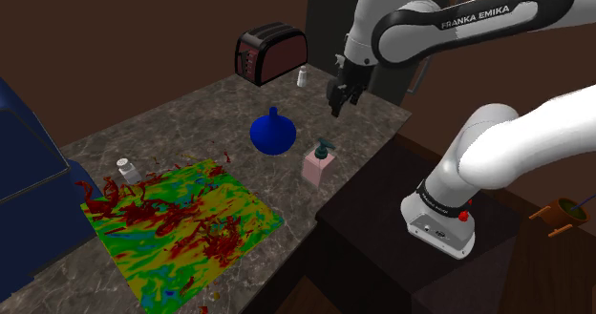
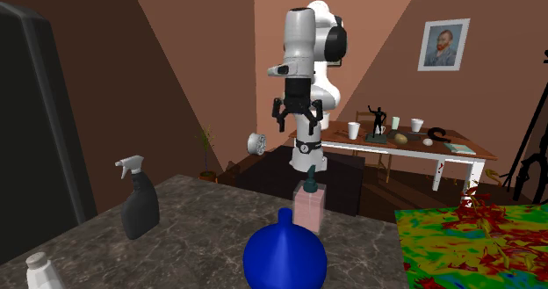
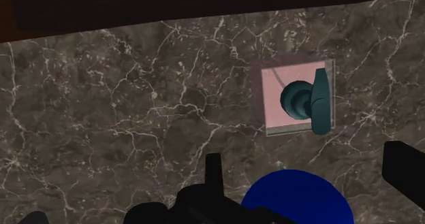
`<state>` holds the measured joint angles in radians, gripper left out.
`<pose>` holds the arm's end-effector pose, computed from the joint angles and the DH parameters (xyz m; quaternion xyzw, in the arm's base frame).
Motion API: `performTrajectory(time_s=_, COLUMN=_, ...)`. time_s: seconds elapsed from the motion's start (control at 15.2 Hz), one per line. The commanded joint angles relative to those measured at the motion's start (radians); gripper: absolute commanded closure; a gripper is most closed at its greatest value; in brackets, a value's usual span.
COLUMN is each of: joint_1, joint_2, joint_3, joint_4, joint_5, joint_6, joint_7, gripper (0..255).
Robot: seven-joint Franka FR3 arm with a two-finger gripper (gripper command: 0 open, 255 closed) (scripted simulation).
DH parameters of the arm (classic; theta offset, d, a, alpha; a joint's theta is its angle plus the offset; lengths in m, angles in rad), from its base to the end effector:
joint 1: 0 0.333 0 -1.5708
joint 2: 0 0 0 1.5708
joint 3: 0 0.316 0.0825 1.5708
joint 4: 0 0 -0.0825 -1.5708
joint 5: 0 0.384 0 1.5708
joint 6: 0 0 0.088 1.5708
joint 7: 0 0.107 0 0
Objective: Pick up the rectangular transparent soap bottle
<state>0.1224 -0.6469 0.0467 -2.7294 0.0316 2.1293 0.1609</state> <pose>0.3386 0.0583 0.4158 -0.9997 0.0083 -0.0230 0.0032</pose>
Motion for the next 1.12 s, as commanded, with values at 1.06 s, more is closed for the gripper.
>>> performTrajectory(time_s=1.06, joint_1=0.088, joint_2=0.373, joint_3=0.062, joint_4=-0.095, joint_5=0.086, joint_6=0.435, joint_7=0.009, gripper=0)
